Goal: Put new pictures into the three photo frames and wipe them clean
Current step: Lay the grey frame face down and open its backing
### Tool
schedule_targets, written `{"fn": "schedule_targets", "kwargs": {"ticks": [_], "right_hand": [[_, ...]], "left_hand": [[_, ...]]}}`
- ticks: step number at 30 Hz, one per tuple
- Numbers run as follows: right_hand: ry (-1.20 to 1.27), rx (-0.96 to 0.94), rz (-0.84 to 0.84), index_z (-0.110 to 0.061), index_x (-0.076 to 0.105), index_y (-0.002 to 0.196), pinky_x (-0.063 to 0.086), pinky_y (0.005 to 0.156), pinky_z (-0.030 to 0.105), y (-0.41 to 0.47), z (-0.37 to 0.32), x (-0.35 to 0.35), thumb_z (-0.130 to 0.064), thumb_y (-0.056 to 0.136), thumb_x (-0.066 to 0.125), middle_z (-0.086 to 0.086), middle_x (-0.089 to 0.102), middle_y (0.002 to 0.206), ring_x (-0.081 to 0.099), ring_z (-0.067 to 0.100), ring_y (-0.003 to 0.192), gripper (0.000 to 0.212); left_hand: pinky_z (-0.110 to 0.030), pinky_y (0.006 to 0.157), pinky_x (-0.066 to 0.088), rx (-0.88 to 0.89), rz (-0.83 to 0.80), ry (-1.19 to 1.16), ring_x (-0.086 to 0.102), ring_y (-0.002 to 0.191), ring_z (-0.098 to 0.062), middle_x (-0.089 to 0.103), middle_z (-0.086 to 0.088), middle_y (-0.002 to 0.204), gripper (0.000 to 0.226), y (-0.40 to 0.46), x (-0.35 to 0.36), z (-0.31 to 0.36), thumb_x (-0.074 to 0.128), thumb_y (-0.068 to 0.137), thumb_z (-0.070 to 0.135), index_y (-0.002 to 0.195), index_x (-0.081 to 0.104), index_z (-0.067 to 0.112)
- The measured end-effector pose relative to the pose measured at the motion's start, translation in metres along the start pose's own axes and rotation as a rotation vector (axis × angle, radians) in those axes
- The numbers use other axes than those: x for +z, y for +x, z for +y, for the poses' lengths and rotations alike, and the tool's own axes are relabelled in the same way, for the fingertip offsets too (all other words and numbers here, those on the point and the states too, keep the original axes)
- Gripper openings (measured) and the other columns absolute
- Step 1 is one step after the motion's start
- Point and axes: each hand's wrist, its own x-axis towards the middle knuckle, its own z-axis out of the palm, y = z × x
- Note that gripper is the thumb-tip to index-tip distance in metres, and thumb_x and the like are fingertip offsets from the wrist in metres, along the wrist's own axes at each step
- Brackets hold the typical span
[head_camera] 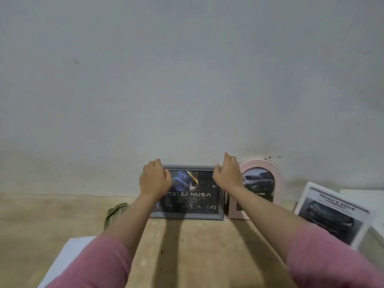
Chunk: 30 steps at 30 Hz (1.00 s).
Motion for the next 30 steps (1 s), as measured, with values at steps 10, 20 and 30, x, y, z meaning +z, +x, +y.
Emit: {"fn": "schedule_targets", "kwargs": {"ticks": [10,20,30], "right_hand": [[0.036,0.451,-0.025,-0.001,0.046,0.12,0.047,0.092,0.048,-0.012,0.029,0.096,-0.034,0.095,0.043,0.018,0.052,0.119,0.054,0.036,0.109,0.041],[0.149,0.625,-0.017,0.0,0.048,0.12,0.042,0.089,0.039,-0.015,0.052,0.127,-0.018,0.099,0.038,0.022,0.058,0.115,0.055,0.038,0.108,0.029],[0.204,0.631,0.005,0.001,0.044,0.122,0.035,0.077,0.03,-0.011,0.053,0.126,-0.014,0.101,0.036,0.022,0.057,0.112,0.054,0.037,0.102,0.028]], "left_hand": [[-0.044,0.087,0.045,-0.357,-0.239,-0.181,0.052,0.109,-0.043,0.052,-0.026,0.119,0.03,0.019,0.074,-0.094,0.043,0.096,0.02,0.114,0.046,-0.004],[-0.035,0.073,0.038,-0.411,-0.468,-0.297,0.056,0.102,-0.04,0.059,-0.026,0.111,0.023,0.033,0.111,-0.123,0.05,0.086,0.0,0.108,0.047,-0.003],[-0.033,0.067,0.036,-0.405,-0.374,-0.379,0.054,0.087,-0.035,0.058,-0.022,0.097,0.016,0.033,0.108,-0.13,0.049,0.085,-0.003,0.101,0.049,-0.003]]}}
